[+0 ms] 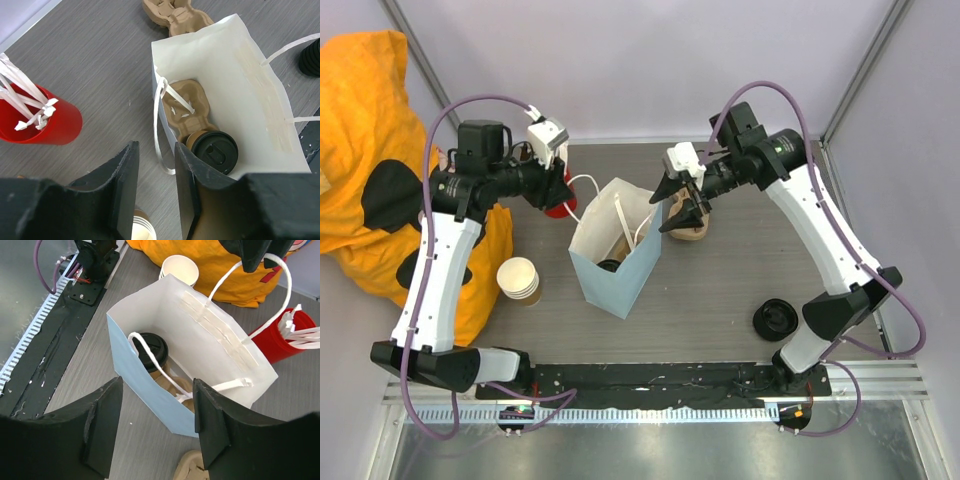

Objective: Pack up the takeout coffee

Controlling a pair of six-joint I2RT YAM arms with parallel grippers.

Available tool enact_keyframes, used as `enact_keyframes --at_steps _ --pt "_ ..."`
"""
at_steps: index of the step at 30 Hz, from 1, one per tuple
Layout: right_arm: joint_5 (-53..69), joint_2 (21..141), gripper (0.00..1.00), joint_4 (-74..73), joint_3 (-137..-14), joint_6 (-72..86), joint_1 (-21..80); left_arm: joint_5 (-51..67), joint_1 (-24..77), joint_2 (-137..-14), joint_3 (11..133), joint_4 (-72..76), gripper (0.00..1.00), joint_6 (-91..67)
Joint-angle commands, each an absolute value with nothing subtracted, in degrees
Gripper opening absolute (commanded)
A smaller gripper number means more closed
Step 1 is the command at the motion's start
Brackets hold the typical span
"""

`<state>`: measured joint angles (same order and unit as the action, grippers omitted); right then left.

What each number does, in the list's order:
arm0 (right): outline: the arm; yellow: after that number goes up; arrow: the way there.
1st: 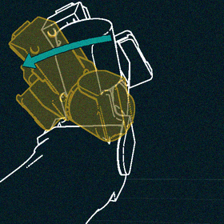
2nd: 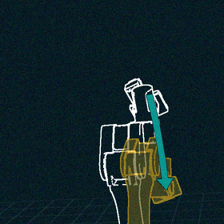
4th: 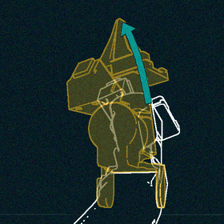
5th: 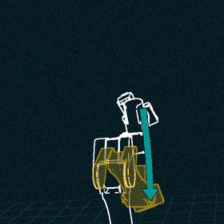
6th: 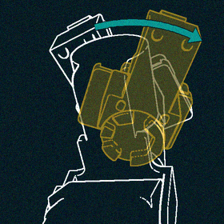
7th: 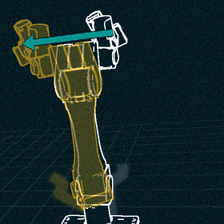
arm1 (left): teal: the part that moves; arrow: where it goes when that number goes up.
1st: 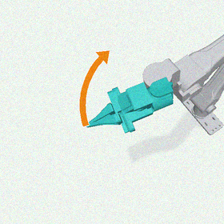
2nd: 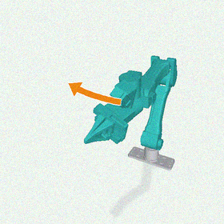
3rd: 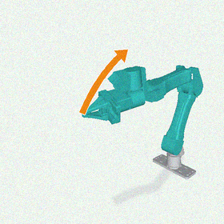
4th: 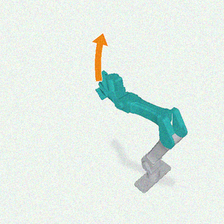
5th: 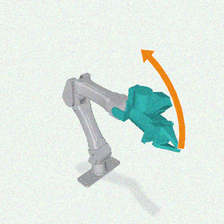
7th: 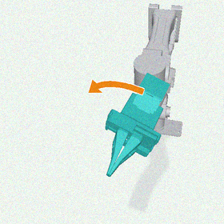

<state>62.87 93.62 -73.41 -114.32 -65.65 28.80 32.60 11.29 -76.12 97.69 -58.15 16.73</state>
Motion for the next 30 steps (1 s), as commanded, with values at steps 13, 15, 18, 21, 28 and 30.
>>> enact_keyframes --at_steps 13,15,18,21,28,30 --pt "61.00 95.54 0.20 -68.38 -117.34 -59.94 30.94 32.78 11.43 -75.67 100.81 -58.97 0.19 17.58" --pt "60.82 95.36 0.13 -68.38 -117.07 -59.94 31.02 32.43 11.43 -76.02 101.16 -59.06 0.16 17.75" --pt "60.47 94.92 0.11 -68.64 -116.54 -60.03 31.20 32.34 11.43 -76.90 101.78 -59.24 0.08 17.84" --pt "60.29 94.57 0.10 -68.73 -116.28 -60.03 31.29 32.61 11.51 -77.96 102.56 -59.41 0.00 17.67" --pt "59.50 93.96 0.09 -69.34 -116.19 -59.33 31.99 31.99 12.39 -78.75 103.10 -57.75 0.00 17.75" --pt "59.07 93.52 0.09 -70.13 -116.19 -59.33 32.87 30.94 12.48 -78.75 102.75 -55.91 0.00 17.75"
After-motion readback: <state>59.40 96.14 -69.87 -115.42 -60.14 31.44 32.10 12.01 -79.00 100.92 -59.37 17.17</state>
